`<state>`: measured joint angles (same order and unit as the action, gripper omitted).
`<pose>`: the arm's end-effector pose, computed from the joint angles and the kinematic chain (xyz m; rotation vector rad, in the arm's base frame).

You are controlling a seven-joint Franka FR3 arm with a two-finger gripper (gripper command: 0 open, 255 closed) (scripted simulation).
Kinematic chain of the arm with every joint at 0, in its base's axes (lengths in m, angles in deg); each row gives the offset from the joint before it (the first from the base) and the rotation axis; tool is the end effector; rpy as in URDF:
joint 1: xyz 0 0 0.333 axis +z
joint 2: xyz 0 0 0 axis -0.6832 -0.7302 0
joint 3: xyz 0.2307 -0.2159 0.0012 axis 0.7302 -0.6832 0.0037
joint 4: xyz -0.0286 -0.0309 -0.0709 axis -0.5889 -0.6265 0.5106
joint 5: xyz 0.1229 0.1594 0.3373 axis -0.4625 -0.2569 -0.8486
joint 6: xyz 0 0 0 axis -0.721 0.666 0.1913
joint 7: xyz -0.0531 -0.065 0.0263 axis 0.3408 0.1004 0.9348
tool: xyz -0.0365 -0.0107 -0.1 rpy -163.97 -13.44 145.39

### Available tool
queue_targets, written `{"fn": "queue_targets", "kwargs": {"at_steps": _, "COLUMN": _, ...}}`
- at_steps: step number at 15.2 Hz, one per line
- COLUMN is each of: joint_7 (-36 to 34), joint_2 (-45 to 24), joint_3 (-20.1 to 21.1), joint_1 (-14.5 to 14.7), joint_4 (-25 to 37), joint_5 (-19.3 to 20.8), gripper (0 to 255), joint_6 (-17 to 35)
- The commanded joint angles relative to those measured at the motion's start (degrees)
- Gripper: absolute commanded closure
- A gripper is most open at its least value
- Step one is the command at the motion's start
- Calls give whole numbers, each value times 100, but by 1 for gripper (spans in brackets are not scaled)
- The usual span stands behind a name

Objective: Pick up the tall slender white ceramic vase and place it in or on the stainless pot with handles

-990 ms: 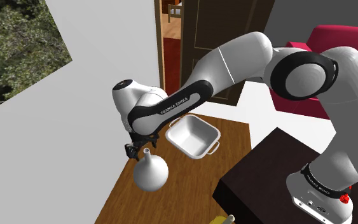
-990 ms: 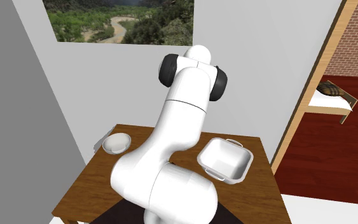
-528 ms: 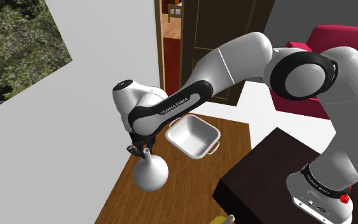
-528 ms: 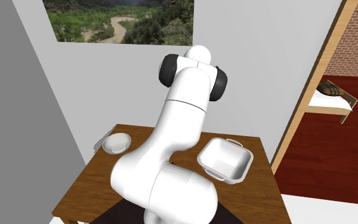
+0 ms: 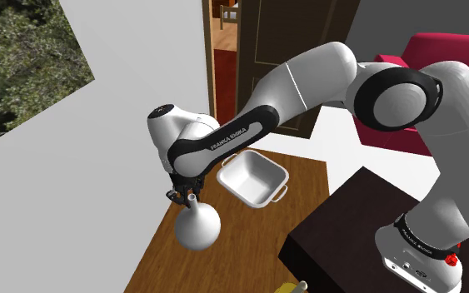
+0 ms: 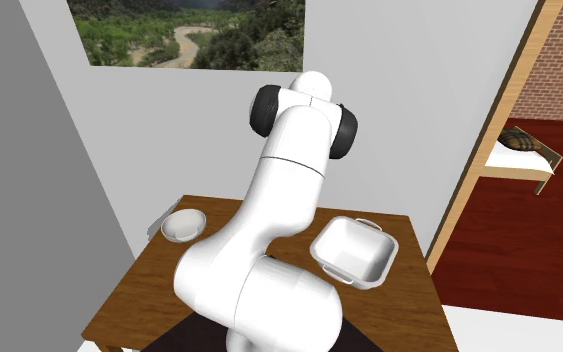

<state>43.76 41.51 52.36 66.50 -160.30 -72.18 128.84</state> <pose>0.5477 0.4585 0.2155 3.1096 0.2080 -0.2826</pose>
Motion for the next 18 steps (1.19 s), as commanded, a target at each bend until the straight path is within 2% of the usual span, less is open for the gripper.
{"fn": "queue_targets", "kwargs": {"at_steps": 1, "joint_7": 2, "joint_2": 46, "joint_3": 11, "joint_1": -7, "joint_4": 0, "joint_5": -11, "gripper": 255, "joint_6": -46}}
{"fn": "queue_targets", "kwargs": {"at_steps": 18, "joint_7": 29, "joint_2": 696, "joint_3": 166, "joint_1": -81, "joint_4": 256, "joint_5": -199, "gripper": 255, "joint_6": -932}}
